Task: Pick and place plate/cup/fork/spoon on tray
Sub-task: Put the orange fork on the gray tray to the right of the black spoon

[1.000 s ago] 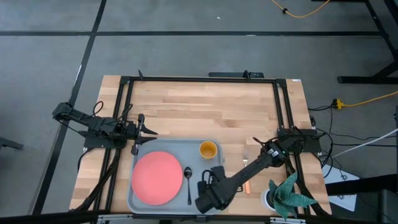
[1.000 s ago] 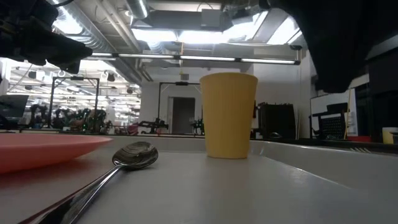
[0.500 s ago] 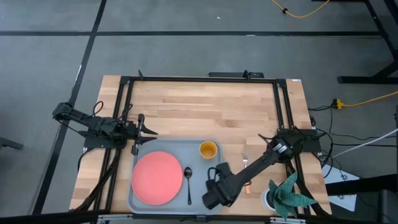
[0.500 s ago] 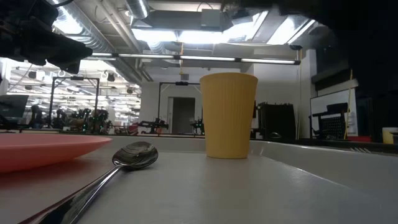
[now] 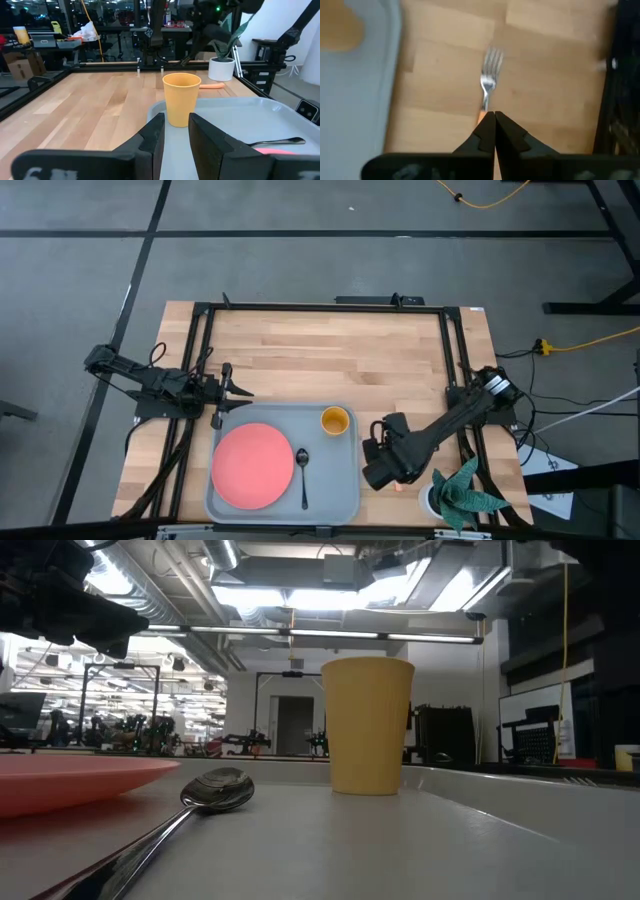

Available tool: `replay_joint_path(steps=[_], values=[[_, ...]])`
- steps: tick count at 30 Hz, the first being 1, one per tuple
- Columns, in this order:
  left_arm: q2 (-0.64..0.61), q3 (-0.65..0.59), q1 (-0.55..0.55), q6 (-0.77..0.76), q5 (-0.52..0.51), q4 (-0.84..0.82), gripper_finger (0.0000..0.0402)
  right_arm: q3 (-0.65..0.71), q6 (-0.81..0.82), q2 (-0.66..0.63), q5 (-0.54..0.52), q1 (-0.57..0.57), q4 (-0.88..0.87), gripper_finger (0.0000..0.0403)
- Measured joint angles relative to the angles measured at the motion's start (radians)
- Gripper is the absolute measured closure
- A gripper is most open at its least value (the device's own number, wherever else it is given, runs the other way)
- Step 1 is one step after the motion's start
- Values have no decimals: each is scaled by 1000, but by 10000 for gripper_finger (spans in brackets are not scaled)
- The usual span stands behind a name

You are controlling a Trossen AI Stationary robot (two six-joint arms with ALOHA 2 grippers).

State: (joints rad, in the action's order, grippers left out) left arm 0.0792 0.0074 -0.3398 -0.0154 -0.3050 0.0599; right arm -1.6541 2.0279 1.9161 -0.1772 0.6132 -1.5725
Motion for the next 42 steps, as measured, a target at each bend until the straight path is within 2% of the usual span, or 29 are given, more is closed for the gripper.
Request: replay_joint_path(steps=[11, 22, 25, 29, 32, 35, 37, 42], values=[[0, 0, 0, 0, 0, 0, 321, 2, -209, -15, 14, 4, 2, 394], [0, 0, 0, 0, 0, 0, 321, 20, -332, -34, -68, 20, 5, 334], [0, 0, 0, 0, 0, 0, 321, 96, -323, -121, -69, 27, 3, 324], [0, 0, 0, 0, 0, 0, 321, 249, -231, -284, -76, 46, 3, 322], [0, 0, 0, 0, 0, 0, 321, 370, -177, -372, -109, 60, 69, 321], [0, 0, 0, 0, 0, 0, 321, 471, -151, -401, -92, 60, 199, 321], [0, 0, 0, 0, 0, 0, 321, 508, -150, -400, -64, 60, 216, 321], [0, 0, 0, 0, 0, 0, 321, 516, -155, -383, -49, 60, 259, 321]])
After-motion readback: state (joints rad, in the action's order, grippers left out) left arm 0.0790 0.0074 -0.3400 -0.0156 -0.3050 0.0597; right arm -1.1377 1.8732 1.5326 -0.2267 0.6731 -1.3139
